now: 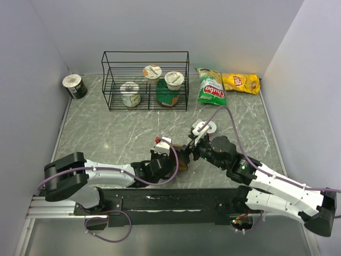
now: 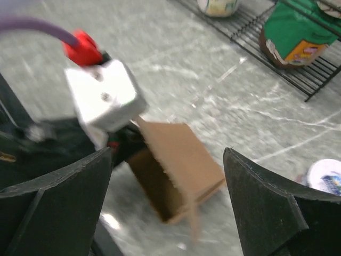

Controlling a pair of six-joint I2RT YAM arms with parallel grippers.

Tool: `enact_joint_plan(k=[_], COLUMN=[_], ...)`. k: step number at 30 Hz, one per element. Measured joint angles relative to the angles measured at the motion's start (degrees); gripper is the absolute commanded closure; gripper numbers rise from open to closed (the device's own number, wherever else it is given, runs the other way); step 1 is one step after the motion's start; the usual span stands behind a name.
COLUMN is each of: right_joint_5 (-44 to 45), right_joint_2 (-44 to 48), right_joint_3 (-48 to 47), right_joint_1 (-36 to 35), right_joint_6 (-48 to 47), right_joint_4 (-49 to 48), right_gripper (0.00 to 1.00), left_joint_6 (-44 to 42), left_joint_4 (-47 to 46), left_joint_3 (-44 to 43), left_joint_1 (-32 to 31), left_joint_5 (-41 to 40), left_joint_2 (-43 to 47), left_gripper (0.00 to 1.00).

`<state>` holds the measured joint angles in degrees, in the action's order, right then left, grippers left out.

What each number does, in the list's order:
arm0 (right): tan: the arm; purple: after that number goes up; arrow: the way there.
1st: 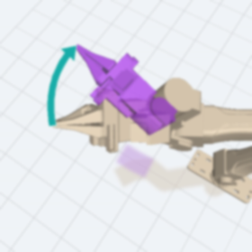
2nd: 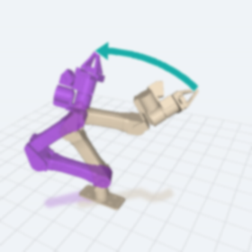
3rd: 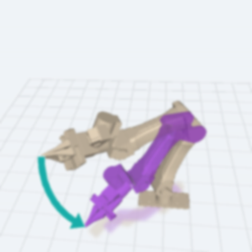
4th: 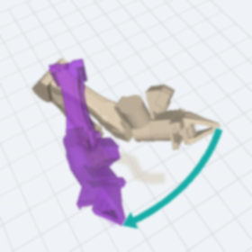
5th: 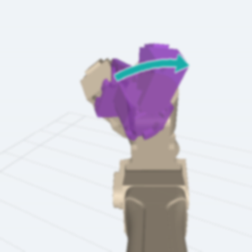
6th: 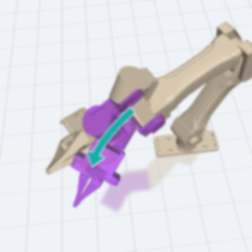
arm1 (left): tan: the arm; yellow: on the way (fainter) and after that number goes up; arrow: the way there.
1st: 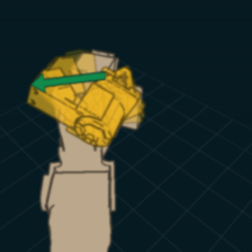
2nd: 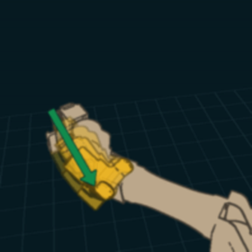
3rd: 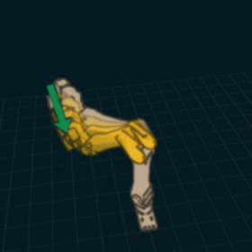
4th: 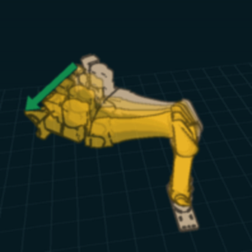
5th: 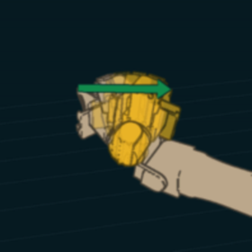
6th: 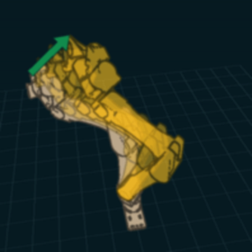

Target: Fold the paper box

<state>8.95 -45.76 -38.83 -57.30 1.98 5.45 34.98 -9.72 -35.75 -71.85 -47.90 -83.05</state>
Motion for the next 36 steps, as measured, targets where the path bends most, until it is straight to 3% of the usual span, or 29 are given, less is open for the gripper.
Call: enact_joint_plan(k=[6, 14, 24, 26, 28, 30, 34, 36], right_joint_5=[-16.0, -29.1, -30.6, -30.6, -30.4, -29.9, -29.0, -28.5], right_joint_2=[0.7, -2.4, -9.4, -10.6, -11.1, -11.1, -11.0, -11.0], right_joint_3=[0.0, 0.0, 0.0, 0.0, 0.0, 0.0, 0.0, 0.0], right_joint_1=[11.5, 12.7, 12.7, 12.7, 12.7, 12.7, 12.7, 12.7], right_joint_6=[-7.2, -11.5, -12.7, -12.9, -13.0, -13.4, -13.9, -14.0], right_joint_4=[1.5, 2.4, 2.4, 2.5, 2.6, 2.5, 2.0, 1.7], right_gripper=[0.14, 0.23, 0.69, 0.71, 0.82, 0.94, 1.0, 1.0], left_joint_6=[-4.2, -7.2, -8.0, -8.3, -8.4, -8.7, -9.1, -9.2], left_joint_4=[-1.2, -1.5, -1.9, -2.0, -1.9, -1.8, -1.9, -1.9], left_joint_3=[1.0, 1.1, 1.0, 1.0, 0.9, 0.9, 0.9, 0.9], left_joint_1=[0.0, 0.0, 0.0, 0.0, 0.0, 0.0, 0.0, 0.0], left_joint_5=[2.5, 4.5, 4.6, 4.7, 4.8, 5.1, 6.0, 6.3], left_joint_2=[1.4, 1.8, 1.4, 1.4, 1.4, 1.4, 1.4, 1.4], left_gripper=[0.99, 0.99, 0.97, 0.92, 0.87, 0.76, 0.55, 0.39])
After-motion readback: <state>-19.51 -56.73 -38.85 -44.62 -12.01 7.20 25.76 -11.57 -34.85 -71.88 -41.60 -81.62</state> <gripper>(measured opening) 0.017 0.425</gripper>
